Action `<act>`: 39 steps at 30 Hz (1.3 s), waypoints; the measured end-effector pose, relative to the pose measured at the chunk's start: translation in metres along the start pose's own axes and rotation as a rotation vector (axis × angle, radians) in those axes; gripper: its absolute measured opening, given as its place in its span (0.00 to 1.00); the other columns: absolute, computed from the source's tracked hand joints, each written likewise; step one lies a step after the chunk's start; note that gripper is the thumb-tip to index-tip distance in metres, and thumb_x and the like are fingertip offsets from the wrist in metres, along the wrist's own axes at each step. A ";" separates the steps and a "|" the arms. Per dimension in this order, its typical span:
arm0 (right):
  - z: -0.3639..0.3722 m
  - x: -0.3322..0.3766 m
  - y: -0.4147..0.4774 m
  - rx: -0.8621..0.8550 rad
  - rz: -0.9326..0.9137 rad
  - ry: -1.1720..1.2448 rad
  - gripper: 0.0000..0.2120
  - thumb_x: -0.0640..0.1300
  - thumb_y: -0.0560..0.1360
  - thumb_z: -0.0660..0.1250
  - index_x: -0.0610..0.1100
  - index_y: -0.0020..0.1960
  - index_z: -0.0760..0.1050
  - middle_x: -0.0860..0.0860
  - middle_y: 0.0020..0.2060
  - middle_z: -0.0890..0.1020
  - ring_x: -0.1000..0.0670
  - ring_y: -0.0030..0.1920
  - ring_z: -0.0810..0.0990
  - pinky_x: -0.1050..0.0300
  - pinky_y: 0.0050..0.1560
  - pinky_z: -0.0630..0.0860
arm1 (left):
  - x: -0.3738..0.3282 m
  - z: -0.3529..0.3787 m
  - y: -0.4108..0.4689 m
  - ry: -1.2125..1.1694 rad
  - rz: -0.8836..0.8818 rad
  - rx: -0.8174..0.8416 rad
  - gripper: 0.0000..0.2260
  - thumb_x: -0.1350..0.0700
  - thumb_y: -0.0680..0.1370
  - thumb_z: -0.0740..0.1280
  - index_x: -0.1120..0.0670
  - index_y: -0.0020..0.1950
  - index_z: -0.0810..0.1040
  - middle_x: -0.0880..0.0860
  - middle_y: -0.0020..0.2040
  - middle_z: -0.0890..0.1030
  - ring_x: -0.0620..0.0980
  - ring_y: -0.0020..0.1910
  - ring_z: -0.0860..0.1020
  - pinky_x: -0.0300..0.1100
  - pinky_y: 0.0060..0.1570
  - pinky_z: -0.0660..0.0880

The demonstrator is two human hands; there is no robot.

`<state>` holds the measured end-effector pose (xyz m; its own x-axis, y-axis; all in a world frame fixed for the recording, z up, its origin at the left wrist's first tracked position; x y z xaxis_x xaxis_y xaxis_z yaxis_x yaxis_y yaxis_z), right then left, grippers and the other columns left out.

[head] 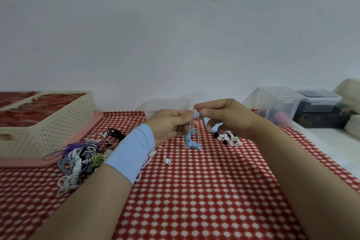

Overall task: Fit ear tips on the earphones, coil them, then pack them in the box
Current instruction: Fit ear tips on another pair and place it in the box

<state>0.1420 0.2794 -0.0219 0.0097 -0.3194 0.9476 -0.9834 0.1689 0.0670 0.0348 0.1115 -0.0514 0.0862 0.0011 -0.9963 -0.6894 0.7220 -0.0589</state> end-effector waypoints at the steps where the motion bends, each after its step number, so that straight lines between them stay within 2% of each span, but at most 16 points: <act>1: 0.000 -0.001 0.000 0.023 0.022 0.030 0.08 0.45 0.78 0.71 0.52 0.54 0.86 0.52 0.51 0.88 0.51 0.37 0.81 0.59 0.35 0.73 | -0.001 0.000 0.000 0.010 0.001 0.008 0.07 0.60 0.77 0.69 0.59 0.53 0.83 0.57 0.50 0.83 0.52 0.51 0.78 0.43 0.54 0.80; 5: 0.001 -0.003 0.001 0.101 0.100 0.100 0.09 0.47 0.71 0.74 0.48 0.50 0.88 0.47 0.51 0.88 0.53 0.36 0.80 0.61 0.34 0.73 | -0.002 0.000 -0.002 0.081 0.001 0.038 0.09 0.62 0.77 0.69 0.62 0.56 0.82 0.63 0.58 0.81 0.56 0.56 0.78 0.50 0.61 0.77; 7: 0.001 -0.004 0.002 0.109 0.134 0.095 0.12 0.48 0.67 0.75 0.47 0.49 0.88 0.46 0.50 0.88 0.53 0.37 0.80 0.61 0.35 0.73 | -0.002 0.000 -0.002 0.113 0.012 0.044 0.09 0.63 0.77 0.69 0.63 0.55 0.82 0.62 0.55 0.83 0.55 0.53 0.79 0.48 0.58 0.79; 10: 0.002 -0.005 0.003 0.121 0.165 0.127 0.12 0.47 0.66 0.75 0.45 0.49 0.88 0.47 0.46 0.87 0.54 0.37 0.81 0.62 0.32 0.73 | -0.004 0.003 -0.004 0.119 0.021 0.059 0.06 0.64 0.77 0.68 0.61 0.52 0.82 0.56 0.44 0.85 0.51 0.46 0.79 0.41 0.51 0.80; 14: -0.002 -0.003 0.001 0.147 0.143 0.143 0.11 0.47 0.67 0.75 0.47 0.48 0.88 0.47 0.46 0.87 0.53 0.41 0.84 0.62 0.33 0.76 | -0.006 0.004 -0.004 0.068 0.017 0.080 0.05 0.64 0.77 0.68 0.60 0.50 0.82 0.56 0.45 0.84 0.52 0.48 0.79 0.41 0.51 0.80; 18: -0.002 -0.002 0.001 0.146 0.161 0.087 0.10 0.46 0.68 0.76 0.48 0.48 0.88 0.48 0.47 0.88 0.53 0.41 0.84 0.61 0.34 0.77 | -0.006 0.004 -0.004 0.120 0.024 0.071 0.05 0.63 0.75 0.70 0.60 0.50 0.83 0.61 0.54 0.84 0.53 0.49 0.79 0.43 0.53 0.81; 20: 0.001 -0.002 0.002 0.133 0.165 0.062 0.09 0.47 0.66 0.76 0.49 0.46 0.88 0.49 0.46 0.88 0.53 0.41 0.84 0.60 0.35 0.78 | -0.005 0.002 -0.003 0.162 0.033 0.042 0.05 0.63 0.75 0.70 0.61 0.50 0.84 0.60 0.49 0.85 0.52 0.47 0.79 0.42 0.51 0.81; 21: 0.002 -0.002 0.003 0.125 0.163 0.062 0.09 0.47 0.65 0.76 0.49 0.45 0.89 0.49 0.46 0.88 0.52 0.41 0.84 0.60 0.35 0.78 | -0.005 0.000 -0.003 0.169 0.031 0.038 0.06 0.63 0.75 0.70 0.61 0.51 0.83 0.60 0.49 0.85 0.53 0.47 0.80 0.42 0.51 0.81; 24: 0.002 -0.003 0.003 0.139 0.153 0.101 0.09 0.48 0.65 0.76 0.49 0.44 0.88 0.48 0.45 0.88 0.53 0.40 0.84 0.61 0.34 0.78 | -0.005 -0.001 -0.003 0.122 0.017 0.071 0.07 0.64 0.77 0.68 0.62 0.53 0.82 0.64 0.59 0.81 0.57 0.55 0.77 0.47 0.59 0.78; 29: 0.001 -0.003 0.004 0.150 0.169 0.137 0.06 0.47 0.65 0.76 0.49 0.42 0.88 0.49 0.41 0.87 0.54 0.38 0.84 0.61 0.35 0.78 | -0.009 0.003 -0.005 0.129 0.043 0.093 0.04 0.64 0.76 0.69 0.59 0.47 0.83 0.61 0.49 0.83 0.53 0.50 0.80 0.42 0.53 0.80; 31: 0.006 -0.007 0.005 0.122 0.163 0.114 0.05 0.46 0.69 0.76 0.49 0.43 0.88 0.49 0.43 0.88 0.54 0.38 0.83 0.61 0.36 0.77 | -0.009 -0.001 -0.004 0.175 0.045 0.071 0.03 0.64 0.76 0.70 0.60 0.47 0.83 0.58 0.47 0.85 0.50 0.46 0.83 0.41 0.51 0.81; 34: 0.012 -0.010 0.008 0.039 0.085 0.126 0.07 0.44 0.75 0.74 0.47 0.52 0.87 0.47 0.48 0.88 0.53 0.37 0.83 0.58 0.39 0.75 | -0.007 -0.006 -0.004 0.152 0.062 0.030 0.05 0.62 0.77 0.70 0.60 0.51 0.83 0.56 0.48 0.85 0.51 0.48 0.83 0.44 0.54 0.80; 37: 0.011 -0.006 0.009 0.027 0.042 0.159 0.14 0.50 0.79 0.69 0.48 0.63 0.82 0.51 0.52 0.87 0.52 0.37 0.83 0.55 0.41 0.73 | -0.010 -0.006 -0.005 0.122 0.117 -0.035 0.06 0.60 0.78 0.69 0.58 0.54 0.82 0.52 0.44 0.85 0.46 0.39 0.78 0.40 0.45 0.79; 39: 0.009 -0.006 0.009 0.060 0.061 0.073 0.17 0.54 0.79 0.69 0.53 0.66 0.78 0.53 0.56 0.86 0.52 0.39 0.83 0.55 0.41 0.73 | -0.013 -0.006 -0.005 0.078 0.117 -0.056 0.05 0.61 0.78 0.68 0.57 0.53 0.81 0.52 0.43 0.84 0.46 0.37 0.77 0.40 0.42 0.78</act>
<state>0.1317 0.2746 -0.0294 -0.0391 -0.2412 0.9697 -0.9917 0.1286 -0.0080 0.0327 0.1032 -0.0389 -0.0523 0.0278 -0.9982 -0.7307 0.6803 0.0572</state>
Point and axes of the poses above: each hand's wrist, its own y-axis towards the middle knuckle, its own z-axis out of the palm, x = y × z, the point moved 1 cm from there along y, towards the middle knuckle
